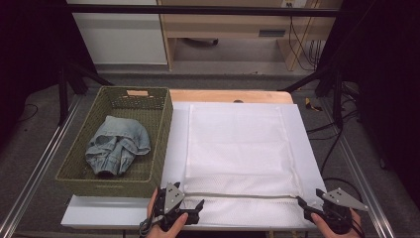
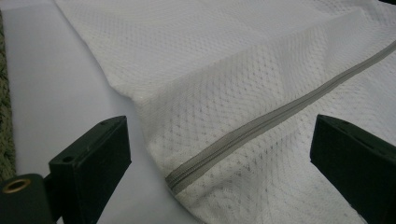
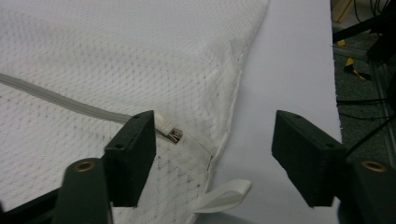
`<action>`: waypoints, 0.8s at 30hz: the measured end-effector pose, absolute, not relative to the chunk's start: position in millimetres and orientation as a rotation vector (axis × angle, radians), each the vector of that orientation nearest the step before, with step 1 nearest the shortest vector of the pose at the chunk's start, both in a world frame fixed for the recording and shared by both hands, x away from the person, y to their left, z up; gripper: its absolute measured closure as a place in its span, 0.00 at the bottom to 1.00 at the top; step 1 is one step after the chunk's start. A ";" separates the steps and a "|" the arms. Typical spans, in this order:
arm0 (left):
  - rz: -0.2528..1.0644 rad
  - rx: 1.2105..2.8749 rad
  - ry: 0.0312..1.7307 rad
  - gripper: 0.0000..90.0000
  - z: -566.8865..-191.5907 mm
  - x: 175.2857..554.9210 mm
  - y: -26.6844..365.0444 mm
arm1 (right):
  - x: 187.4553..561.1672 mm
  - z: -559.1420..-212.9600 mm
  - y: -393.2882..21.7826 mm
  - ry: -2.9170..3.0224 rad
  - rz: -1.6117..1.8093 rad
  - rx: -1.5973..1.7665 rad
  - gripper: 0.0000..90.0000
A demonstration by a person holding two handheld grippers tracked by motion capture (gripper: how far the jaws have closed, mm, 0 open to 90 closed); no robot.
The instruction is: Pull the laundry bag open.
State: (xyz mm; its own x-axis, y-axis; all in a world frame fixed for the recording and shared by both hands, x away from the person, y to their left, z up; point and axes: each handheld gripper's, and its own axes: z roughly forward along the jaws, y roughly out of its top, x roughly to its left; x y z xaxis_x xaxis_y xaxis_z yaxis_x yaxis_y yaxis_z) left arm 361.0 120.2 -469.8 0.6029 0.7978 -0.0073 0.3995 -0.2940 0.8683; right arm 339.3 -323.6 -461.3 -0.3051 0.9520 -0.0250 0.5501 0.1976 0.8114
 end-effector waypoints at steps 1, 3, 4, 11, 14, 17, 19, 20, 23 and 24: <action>0.547 1.909 0.956 0.05 -469.1 360.4 120.3 | 339.4 -462.0 -323.4 1.940 0.982 1.396 0.43; 0.549 1.906 0.957 0.06 -468.3 359.8 120.7 | 339.2 -463.6 -325.0 1.950 1.004 1.413 0.51; 0.549 1.906 0.956 0.06 -468.0 359.4 120.9 | 338.2 -463.1 -326.5 1.938 1.007 1.416 0.54; 0.549 1.912 0.949 0.07 -467.6 357.6 119.0 | 339.8 -466.5 -332.4 1.917 1.029 1.447 0.66; 0.550 1.915 0.946 0.07 -467.3 357.1 118.9 | 342.9 -472.4 -329.8 1.957 1.029 1.462 0.66; 0.554 1.911 0.951 0.07 -466.7 357.1 119.6 | 343.1 -474.7 -325.9 1.980 1.016 1.468 0.65; 0.555 1.910 0.955 0.07 -466.6 357.0 120.0 | 344.1 -476.9 -325.2 1.994 0.992 1.463 0.64; 0.557 1.909 0.957 0.07 -466.5 356.9 120.3 | 344.5 -477.9 -325.2 1.997 0.988 1.464 0.64; 0.561 1.909 0.957 0.07 -466.4 356.9 120.3 | 344.5 -478.7 -323.8 2.010 0.987 1.474 0.63; 0.561 1.909 0.956 0.07 -466.2 356.9 120.0 | 344.9 -480.1 -322.1 2.030 0.970 1.460 0.62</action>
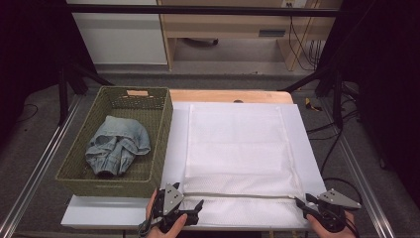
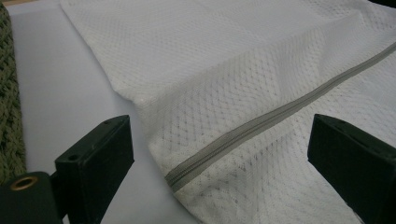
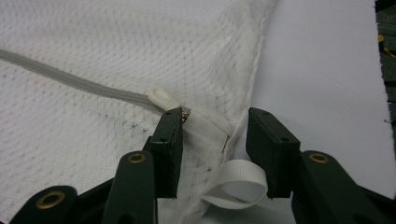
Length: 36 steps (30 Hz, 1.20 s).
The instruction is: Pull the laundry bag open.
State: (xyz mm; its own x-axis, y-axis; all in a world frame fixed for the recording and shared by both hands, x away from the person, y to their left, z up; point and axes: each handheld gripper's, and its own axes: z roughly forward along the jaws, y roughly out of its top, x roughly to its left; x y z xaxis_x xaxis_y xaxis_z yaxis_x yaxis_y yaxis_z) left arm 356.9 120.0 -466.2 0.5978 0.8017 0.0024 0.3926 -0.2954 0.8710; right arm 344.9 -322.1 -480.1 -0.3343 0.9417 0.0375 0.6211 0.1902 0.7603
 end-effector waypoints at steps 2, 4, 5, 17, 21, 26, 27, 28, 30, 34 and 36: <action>0.560 1.910 0.952 0.07 -466.4 357.0 119.0 | 345.4 -480.6 -321.2 2.035 0.962 1.454 0.61; 0.561 1.912 0.949 0.08 -466.8 357.2 117.6 | 347.0 -482.2 -318.2 2.056 0.946 1.445 0.61; 0.563 1.913 0.949 0.08 -466.9 357.1 117.5 | 347.0 -482.2 -318.2 2.056 0.946 1.445 0.61; 0.564 1.894 0.960 0.08 -465.3 354.9 119.7 | 347.7 -482.5 -306.1 2.087 0.892 1.369 0.92; 0.564 1.896 0.961 0.10 -464.8 355.3 119.6 | 349.4 -478.7 -307.5 2.048 0.924 1.351 0.93; 0.583 1.882 0.953 0.10 -460.8 357.3 121.0 | 350.4 -471.7 -308.1 1.986 0.985 1.322 0.93; 0.584 1.878 0.954 0.10 -460.5 357.7 122.3 | 350.8 -470.4 -308.7 1.974 0.995 1.321 0.93; 0.584 1.877 0.956 0.10 -460.6 358.0 123.0 | 350.6 -469.6 -309.2 1.965 0.999 1.320 0.93; 0.582 1.872 0.969 0.10 -461.2 358.8 125.8 | 350.2 -468.0 -309.7 1.960 1.012 1.313 0.93; 0.581 1.856 0.992 0.11 -462.0 360.4 129.5 | 349.6 -467.1 -308.3 1.968 1.017 1.302 0.93; 0.579 1.847 0.997 0.11 -461.5 360.9 130.0 | 349.6 -466.4 -307.6 1.970 1.022 1.297 0.93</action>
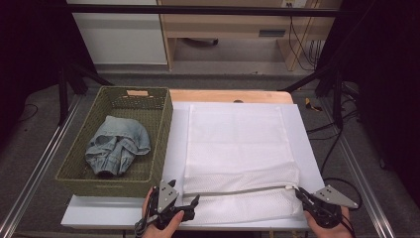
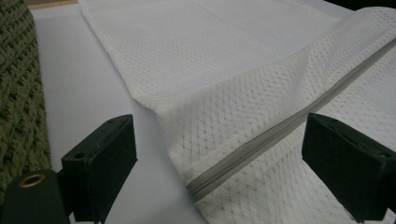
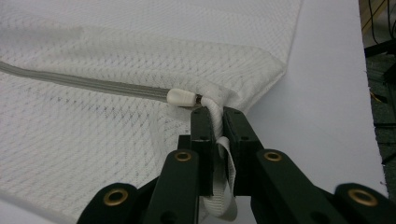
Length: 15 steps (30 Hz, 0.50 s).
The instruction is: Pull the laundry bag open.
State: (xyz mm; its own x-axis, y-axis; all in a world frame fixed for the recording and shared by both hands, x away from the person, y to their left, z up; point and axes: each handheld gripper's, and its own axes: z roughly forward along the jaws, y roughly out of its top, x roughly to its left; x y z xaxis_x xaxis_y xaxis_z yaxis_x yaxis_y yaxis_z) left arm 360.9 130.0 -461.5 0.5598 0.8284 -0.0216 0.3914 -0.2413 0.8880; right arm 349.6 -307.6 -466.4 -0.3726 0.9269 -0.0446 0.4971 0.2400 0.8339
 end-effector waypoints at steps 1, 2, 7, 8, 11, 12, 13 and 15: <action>0.582 1.845 0.996 0.12 -460.9 361.4 130.5 | 349.3 -465.6 -307.0 1.969 1.022 1.298 0.93; 0.580 1.837 0.997 0.12 -460.1 361.9 130.3 | 349.3 -465.6 -307.0 1.969 1.022 1.298 0.93; 0.542 1.831 0.974 0.14 -455.6 363.9 125.1 | 348.7 -463.6 -307.3 1.963 1.025 1.283 0.93; 0.541 1.838 0.965 0.15 -454.4 364.5 123.1 | 348.7 -463.3 -307.3 1.963 1.022 1.279 0.93; 0.487 1.798 0.968 0.19 -448.2 366.0 114.0 | 348.0 -462.2 -307.1 1.955 1.026 1.279 0.93; 0.485 1.814 0.946 0.20 -444.4 366.8 110.4 | 347.9 -461.7 -307.1 1.951 1.026 1.273 0.93; 0.492 1.819 0.930 0.20 -440.7 367.0 106.7 | 348.2 -461.3 -307.4 1.948 1.022 1.256 0.93; 0.485 1.801 0.897 0.22 -434.2 369.0 99.7 | 348.0 -460.7 -307.1 1.946 1.025 1.251 0.93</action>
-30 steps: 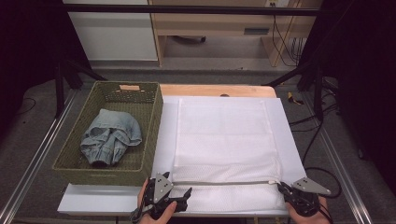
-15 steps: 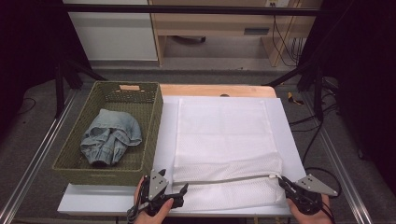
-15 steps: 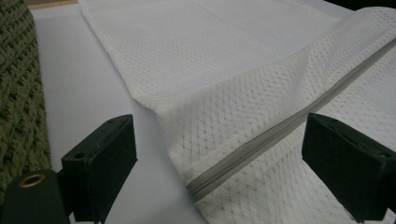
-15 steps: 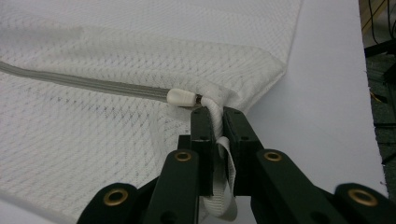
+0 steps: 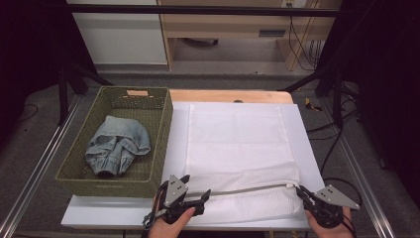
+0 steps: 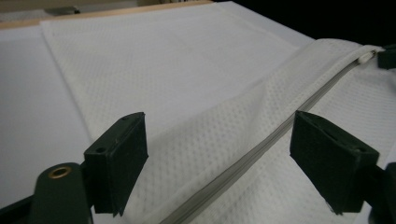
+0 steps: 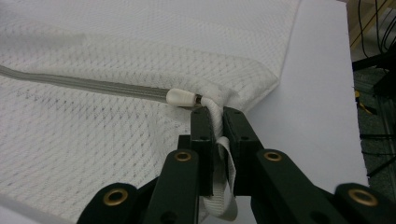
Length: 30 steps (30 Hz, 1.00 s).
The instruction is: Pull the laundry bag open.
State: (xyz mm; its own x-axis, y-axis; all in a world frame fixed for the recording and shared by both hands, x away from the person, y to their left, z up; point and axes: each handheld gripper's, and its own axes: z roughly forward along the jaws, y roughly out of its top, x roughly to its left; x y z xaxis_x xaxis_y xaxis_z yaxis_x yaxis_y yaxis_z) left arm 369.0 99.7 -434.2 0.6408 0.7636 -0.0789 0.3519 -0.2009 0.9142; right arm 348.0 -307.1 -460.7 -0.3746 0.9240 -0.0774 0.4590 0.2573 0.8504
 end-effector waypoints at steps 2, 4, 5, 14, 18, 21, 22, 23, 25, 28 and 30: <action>0.495 1.800 0.882 0.24 -430.3 373.3 91.8 | 347.8 -459.9 -306.7 1.941 1.030 1.252 0.93; 0.493 1.813 0.865 0.25 -427.9 379.4 84.0 | 347.4 -459.0 -306.7 1.934 1.040 1.253 0.93; 0.490 1.814 0.861 0.26 -427.2 381.0 80.9 | 347.5 -459.0 -306.9 1.932 1.039 1.244 0.93; 0.496 1.854 0.821 0.29 -424.2 390.5 52.4 | 345.7 -456.7 -305.3 1.924 1.051 1.234 0.93; 0.491 1.853 0.804 0.29 -424.5 391.3 40.8 | 346.0 -456.2 -304.5 1.931 1.053 1.218 0.93; 0.482 1.846 0.794 0.28 -423.6 391.8 31.2 | 347.1 -456.8 -304.7 1.935 1.054 1.211 0.93; 0.477 1.846 0.788 0.28 -423.1 392.0 27.9 | 347.1 -456.8 -304.7 1.935 1.054 1.211 0.93; 0.472 1.846 0.781 0.28 -422.7 392.2 23.7 | 346.9 -456.5 -304.7 1.936 1.055 1.216 0.93; 0.466 1.846 0.772 0.27 -422.2 392.5 17.6 | 346.2 -455.9 -303.5 1.937 1.058 1.217 0.93; 0.456 1.841 0.770 0.26 -422.1 393.2 10.3 | 346.0 -456.1 -303.2 1.937 1.055 1.215 0.93; 0.449 1.838 0.765 0.26 -422.4 393.7 4.8 | 346.1 -456.4 -303.7 1.937 1.055 1.214 0.93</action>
State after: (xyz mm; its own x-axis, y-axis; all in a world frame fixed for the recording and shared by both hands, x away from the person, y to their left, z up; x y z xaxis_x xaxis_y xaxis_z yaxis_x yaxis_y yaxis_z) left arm 393.7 4.8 -422.4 0.7255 0.6866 -0.0468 0.2947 -0.2485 0.9227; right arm 346.1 -303.7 -456.4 -0.3906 0.9168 -0.0835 0.4269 0.2607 0.8659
